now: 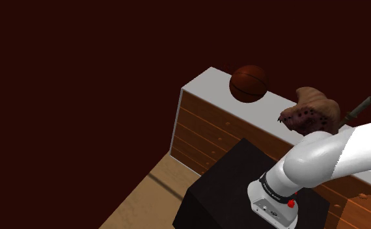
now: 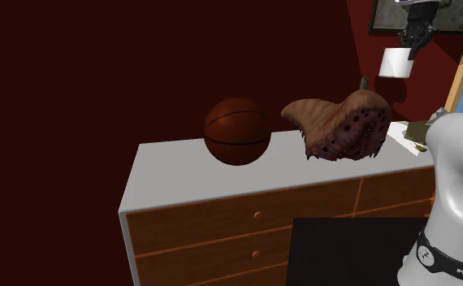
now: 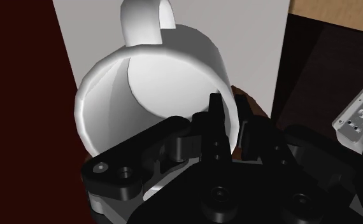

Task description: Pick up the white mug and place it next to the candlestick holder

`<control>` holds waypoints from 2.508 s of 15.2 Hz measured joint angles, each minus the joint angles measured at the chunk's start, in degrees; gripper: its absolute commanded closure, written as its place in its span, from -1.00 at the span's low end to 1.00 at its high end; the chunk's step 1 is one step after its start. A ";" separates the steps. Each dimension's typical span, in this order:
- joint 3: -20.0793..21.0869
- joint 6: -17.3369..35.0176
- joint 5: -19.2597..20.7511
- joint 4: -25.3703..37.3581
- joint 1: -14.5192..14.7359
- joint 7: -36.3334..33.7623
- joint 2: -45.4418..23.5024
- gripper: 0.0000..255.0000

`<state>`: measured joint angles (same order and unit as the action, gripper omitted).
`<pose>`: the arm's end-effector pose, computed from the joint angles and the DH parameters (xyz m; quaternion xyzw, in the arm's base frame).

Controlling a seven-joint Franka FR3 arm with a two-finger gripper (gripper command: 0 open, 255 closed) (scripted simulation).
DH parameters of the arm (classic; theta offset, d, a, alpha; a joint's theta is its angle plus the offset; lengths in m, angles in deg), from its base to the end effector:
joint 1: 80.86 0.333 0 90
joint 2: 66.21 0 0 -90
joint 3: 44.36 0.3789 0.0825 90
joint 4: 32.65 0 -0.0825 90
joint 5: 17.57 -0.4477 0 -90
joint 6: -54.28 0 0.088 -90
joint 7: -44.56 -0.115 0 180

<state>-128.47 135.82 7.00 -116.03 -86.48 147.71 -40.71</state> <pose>-0.2247 -0.5837 0.7035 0.9960 0.0884 0.0092 0.0017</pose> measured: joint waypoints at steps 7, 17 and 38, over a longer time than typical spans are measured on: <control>2.70 5.46 0.78 -7.50 -4.46 -1.08 1.21 1.00; 3.66 12.77 2.63 -16.57 -7.85 -2.58 3.12 1.00; -2.80 26.74 7.28 -29.80 -6.70 -5.39 5.70 1.00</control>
<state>-131.27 162.56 14.29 -145.84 -93.18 142.32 -35.01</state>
